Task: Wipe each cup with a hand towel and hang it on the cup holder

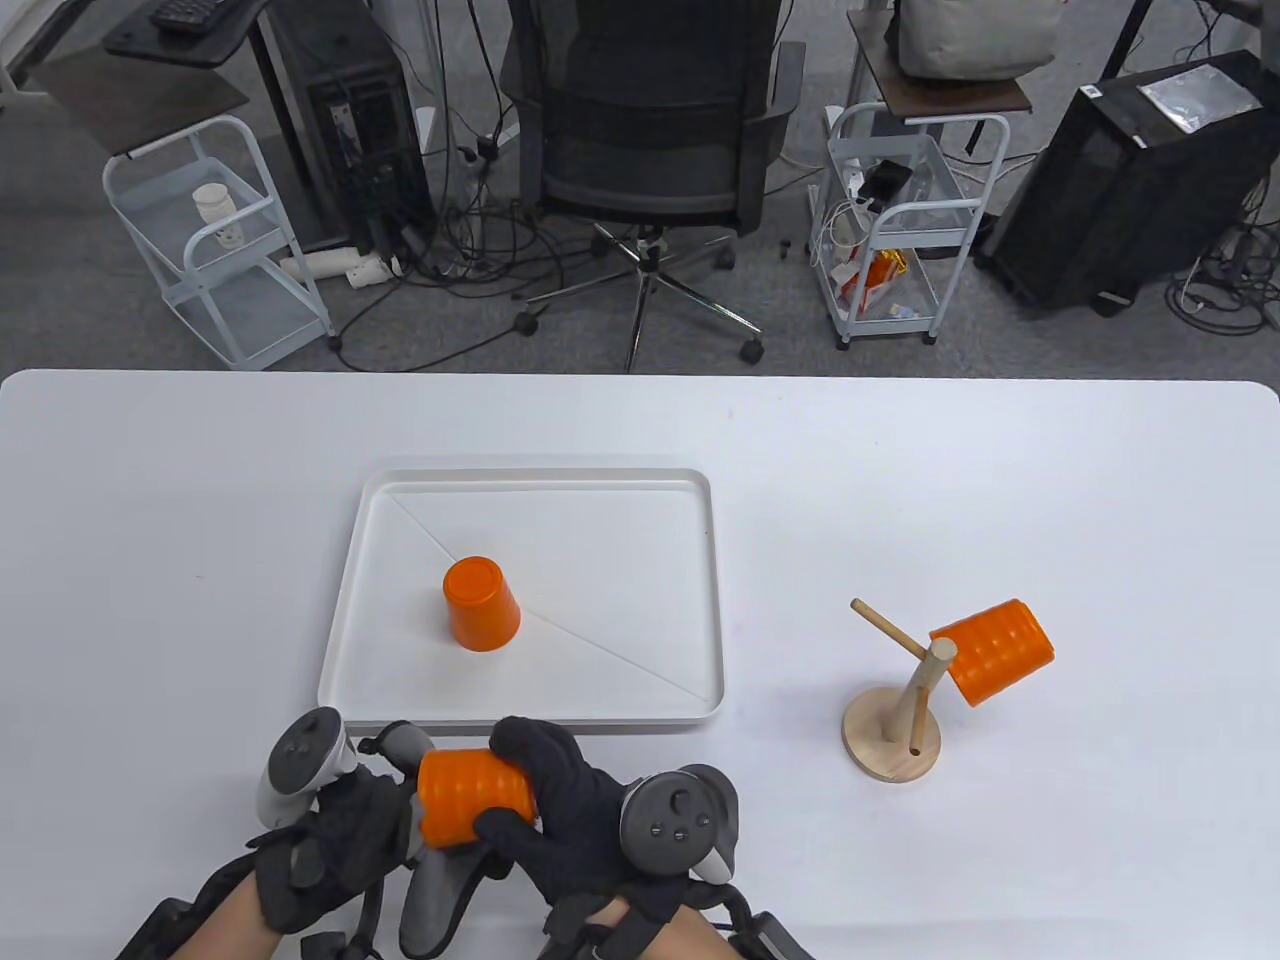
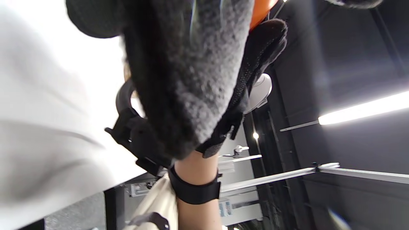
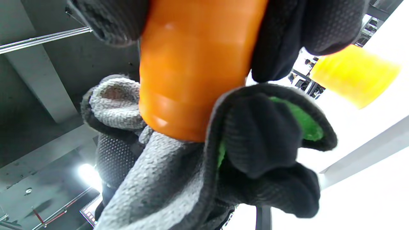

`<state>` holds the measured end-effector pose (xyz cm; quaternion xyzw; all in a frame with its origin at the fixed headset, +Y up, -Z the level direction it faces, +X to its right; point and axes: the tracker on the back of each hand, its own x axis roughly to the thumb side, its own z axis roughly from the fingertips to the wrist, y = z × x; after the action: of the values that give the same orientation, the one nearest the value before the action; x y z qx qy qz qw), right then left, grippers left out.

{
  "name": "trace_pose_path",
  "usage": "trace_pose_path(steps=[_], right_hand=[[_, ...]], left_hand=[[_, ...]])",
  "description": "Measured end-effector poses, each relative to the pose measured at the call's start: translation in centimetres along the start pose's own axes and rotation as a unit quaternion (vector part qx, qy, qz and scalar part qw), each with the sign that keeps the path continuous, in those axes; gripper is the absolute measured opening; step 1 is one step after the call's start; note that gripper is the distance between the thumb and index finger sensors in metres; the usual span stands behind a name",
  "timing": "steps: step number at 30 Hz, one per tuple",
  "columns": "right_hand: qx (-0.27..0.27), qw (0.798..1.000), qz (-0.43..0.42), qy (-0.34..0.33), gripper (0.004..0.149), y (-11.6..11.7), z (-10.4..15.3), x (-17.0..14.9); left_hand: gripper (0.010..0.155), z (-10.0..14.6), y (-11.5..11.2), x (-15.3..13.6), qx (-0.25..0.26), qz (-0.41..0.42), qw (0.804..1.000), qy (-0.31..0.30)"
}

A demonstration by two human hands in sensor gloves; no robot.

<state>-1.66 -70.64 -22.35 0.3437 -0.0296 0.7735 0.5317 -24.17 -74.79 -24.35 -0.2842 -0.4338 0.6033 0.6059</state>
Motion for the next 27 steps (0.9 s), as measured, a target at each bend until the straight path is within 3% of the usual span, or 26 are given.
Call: trace_pose_path(steps=[6, 16, 19, 21, 27], right_hand=[[-0.002, 0.999, -0.028, 0.029, 0.076, -0.1, 0.0, -0.4], [0.003, 0.995, -0.080, 0.066, 0.078, 0.0, 0.0, -1.0], [0.004, 0.995, -0.077, 0.062, 0.078, 0.0, 0.0, -1.0], [0.000, 0.996, -0.073, 0.055, 0.078, 0.0, 0.1, -1.0], [-0.002, 0.999, -0.037, 0.026, 0.076, 0.2, 0.1, -0.8]], left_hand=[[0.090, 0.0, -0.1, 1.6, 0.007, -0.122, 0.992, 0.017], [0.088, -0.1, -1.2, 4.4, -0.010, -0.368, 0.929, 0.041], [0.088, 0.0, -1.2, 4.3, -0.006, -0.361, 0.932, 0.039], [0.088, 0.0, -1.1, 3.8, 0.005, -0.310, 0.951, 0.026], [0.090, 0.0, -0.5, 2.4, 0.009, -0.190, 0.982, 0.020]])
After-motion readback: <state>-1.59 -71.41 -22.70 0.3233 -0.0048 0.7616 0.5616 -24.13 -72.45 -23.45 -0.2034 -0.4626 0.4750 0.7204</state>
